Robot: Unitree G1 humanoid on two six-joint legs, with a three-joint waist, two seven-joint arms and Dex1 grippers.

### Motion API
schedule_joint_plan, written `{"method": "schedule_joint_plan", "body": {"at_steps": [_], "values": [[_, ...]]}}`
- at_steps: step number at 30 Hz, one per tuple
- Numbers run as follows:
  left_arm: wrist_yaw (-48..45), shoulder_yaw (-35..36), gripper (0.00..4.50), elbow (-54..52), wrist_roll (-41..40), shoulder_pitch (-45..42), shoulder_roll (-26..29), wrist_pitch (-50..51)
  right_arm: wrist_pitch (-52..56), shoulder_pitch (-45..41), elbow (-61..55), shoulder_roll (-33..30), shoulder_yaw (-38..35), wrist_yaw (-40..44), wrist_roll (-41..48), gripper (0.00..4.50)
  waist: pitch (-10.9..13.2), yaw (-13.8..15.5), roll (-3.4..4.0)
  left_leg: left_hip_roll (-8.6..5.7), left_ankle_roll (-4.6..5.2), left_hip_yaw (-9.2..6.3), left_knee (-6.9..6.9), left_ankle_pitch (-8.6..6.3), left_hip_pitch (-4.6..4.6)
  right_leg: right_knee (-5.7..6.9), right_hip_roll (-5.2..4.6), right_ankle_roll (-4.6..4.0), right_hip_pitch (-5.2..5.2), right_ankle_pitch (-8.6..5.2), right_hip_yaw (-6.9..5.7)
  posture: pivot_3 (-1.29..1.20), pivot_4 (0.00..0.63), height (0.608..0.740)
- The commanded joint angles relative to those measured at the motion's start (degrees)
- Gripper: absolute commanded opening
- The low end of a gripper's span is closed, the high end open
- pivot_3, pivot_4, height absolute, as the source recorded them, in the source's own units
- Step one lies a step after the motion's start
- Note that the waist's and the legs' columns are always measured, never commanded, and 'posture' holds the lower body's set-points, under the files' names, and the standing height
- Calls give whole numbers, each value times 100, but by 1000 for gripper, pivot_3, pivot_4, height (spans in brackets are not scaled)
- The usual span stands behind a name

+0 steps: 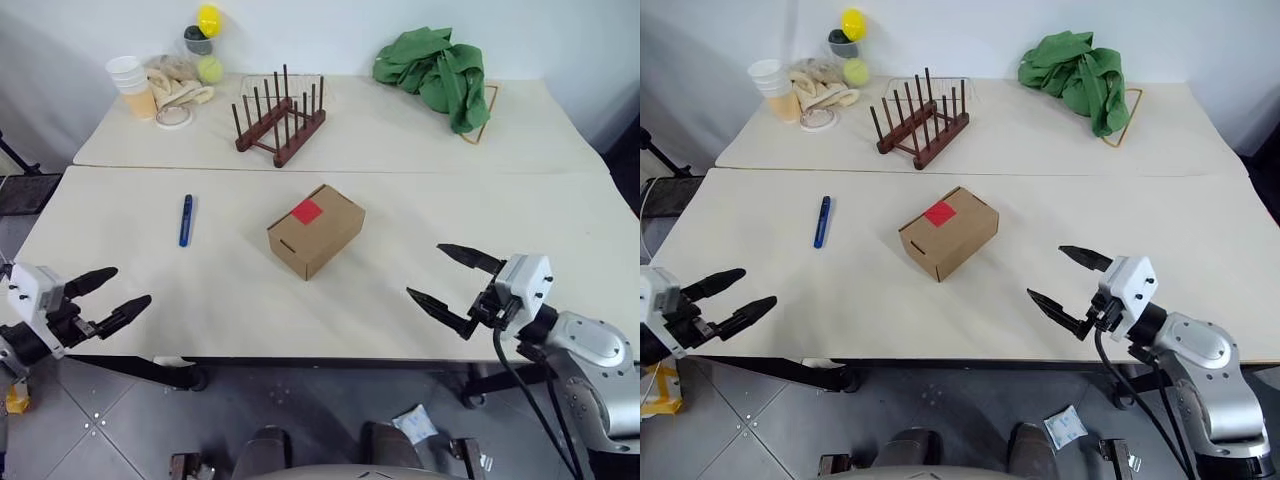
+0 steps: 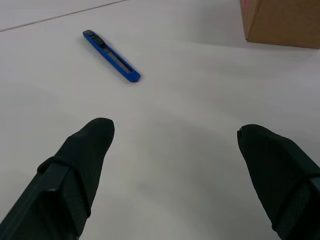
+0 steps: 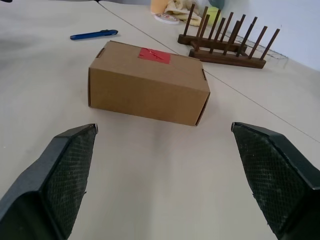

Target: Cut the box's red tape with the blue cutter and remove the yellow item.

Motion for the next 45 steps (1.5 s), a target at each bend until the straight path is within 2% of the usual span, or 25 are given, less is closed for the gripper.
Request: {"method": "schedule_joint_plan", "body": {"at_steps": [1, 12, 15, 17, 20, 26, 30, 32, 38, 45], "values": [[116, 138, 4446, -174, -46, -41, -29, -19, -41, -79, -58, 45, -36, -76, 0, 4500, 0, 2, 0, 0, 0, 0, 0, 0, 0, 0, 0, 0, 0, 0, 0, 0, 150, 740], [158, 163, 4446, -342, -297, -282, -3, 504, 50, -321, -57, 226, 277, -234, -96, 4500, 0, 5, 0, 2, 0, 4, 2, -1, 4, 4, 0, -1, 0, 0, 0, 0, 150, 740], [117, 159, 4500, -385, -320, -331, -7, 591, 87, -309, -104, 257, 303, -250, -74, 3862, 0, 0, 0, 1, 1, 6, 3, -3, 4, 3, 0, 0, 0, 0, 0, 0, 150, 740], [114, 162, 4500, -385, -320, -362, -24, 598, 116, -299, -134, 254, 323, -239, -75, 3189, 0, -1, 0, 2, 1, 6, 2, -3, 5, 3, 0, -1, 0, 0, 0, 0, 150, 740], [80, 210, 3908, -345, -412, -482, -94, 518, 186, -328, -195, 253, 365, -270, -104, 2134, 0, -1, 0, 2, 1, 7, 2, -3, 5, 4, 0, -1, -1, 0, 0, 0, 150, 740], [136, -37, 2075, -278, -251, -773, -100, 474, 451, -399, -323, 248, 649, -431, -282, 45, 0, 0, 0, 2, 1, 7, 3, -3, 5, 4, 0, -1, -1, 0, 0, 0, 150, 740], [284, -791, 756, 27, 219, -1467, -254, 295, 834, -565, -246, 186, 1048, -565, -627, 0, 0, 35, 0, 0, 1, 7, 14, -3, 4, 8, 0, -1, 0, 0, 0, 0, 150, 740], [513, -1246, 117, 385, 515, -2096, -493, 264, 1140, -711, -155, 223, 1261, -662, -747, 0, 0, 65, 0, -1, 1, 7, 19, -4, 3, 12, 0, -1, 0, 1, 0, 0, 150, 740], [962, -2319, 50, 1669, 1398, -3706, -1228, -16, 1709, -1306, 355, 580, 1765, -1142, -1243, 0, -1, 89, -6, -2, 3, 11, 40, -7, -4, 26, 0, -1, -4, 1, -7, 0, 150, 740], [1090, -2863, 50, 2668, 1821, -4655, -1965, -358, 2008, -1897, 915, 995, 2006, -1388, -1543, 0, -1, -4, -7, 0, 2, 14, 45, -13, -10, 24, 0, 1, -8, 2, -18, 0, 150, 740]]}}
